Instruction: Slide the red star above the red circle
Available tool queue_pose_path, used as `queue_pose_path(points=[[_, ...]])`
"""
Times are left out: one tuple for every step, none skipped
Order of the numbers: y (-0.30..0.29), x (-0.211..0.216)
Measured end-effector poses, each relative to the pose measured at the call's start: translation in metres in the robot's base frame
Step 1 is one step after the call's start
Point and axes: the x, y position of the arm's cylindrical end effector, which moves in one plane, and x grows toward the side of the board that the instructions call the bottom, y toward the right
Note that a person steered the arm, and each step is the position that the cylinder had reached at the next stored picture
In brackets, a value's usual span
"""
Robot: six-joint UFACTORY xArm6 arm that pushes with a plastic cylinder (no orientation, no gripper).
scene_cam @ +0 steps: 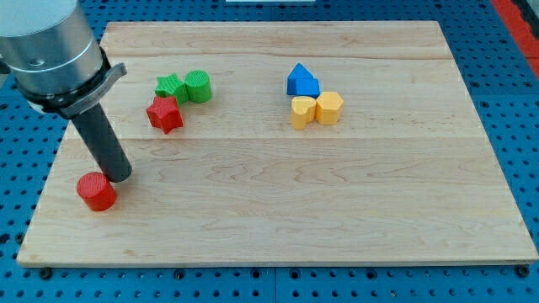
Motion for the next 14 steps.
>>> queue_pose_path(points=[[-0.014, 0.006], [-0.017, 0.006], [0.023, -0.001], [0.098, -0.018], [0.135, -0.068], [0.165, -0.135], [0.168, -0.189], [0.168, -0.205], [0.141, -0.205], [0.080, -0.201], [0.080, -0.201], [0.096, -0.189], [0.097, -0.188], [0.072, -0.184]])
